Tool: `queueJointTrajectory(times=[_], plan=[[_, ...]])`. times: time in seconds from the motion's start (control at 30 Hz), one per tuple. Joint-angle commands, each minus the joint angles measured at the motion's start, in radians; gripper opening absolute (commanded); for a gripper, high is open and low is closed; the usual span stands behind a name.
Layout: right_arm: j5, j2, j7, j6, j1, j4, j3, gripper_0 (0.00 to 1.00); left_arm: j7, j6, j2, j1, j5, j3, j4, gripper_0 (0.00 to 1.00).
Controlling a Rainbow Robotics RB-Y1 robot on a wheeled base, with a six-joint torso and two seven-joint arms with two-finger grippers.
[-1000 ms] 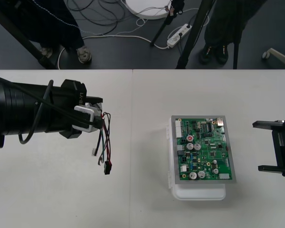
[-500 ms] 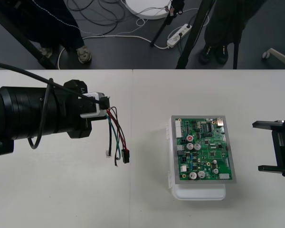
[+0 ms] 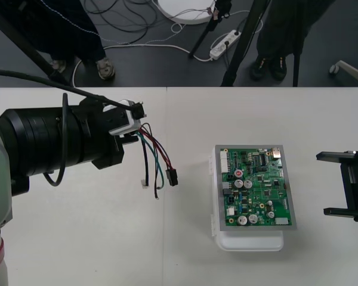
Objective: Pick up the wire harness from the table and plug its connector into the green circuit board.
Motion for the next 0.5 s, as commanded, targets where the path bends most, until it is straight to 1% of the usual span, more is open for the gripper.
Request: queueJointTrajectory(times=[0.03, 0.5], plan=[[-0.014, 0.006, -0.041, -0.013, -0.017, -0.021, -0.017, 1.00, 0.164, -0.023, -0.044, 0.014, -0.050, -0.059, -0.045, 0.00], [-0.011, 0.006, -0.044, -0.013, -0.017, -0.033, -0.017, 1.00, 0.381, -0.023, -0.099, 0.001, -0.174, -0.157, -0.043, 0.00]])
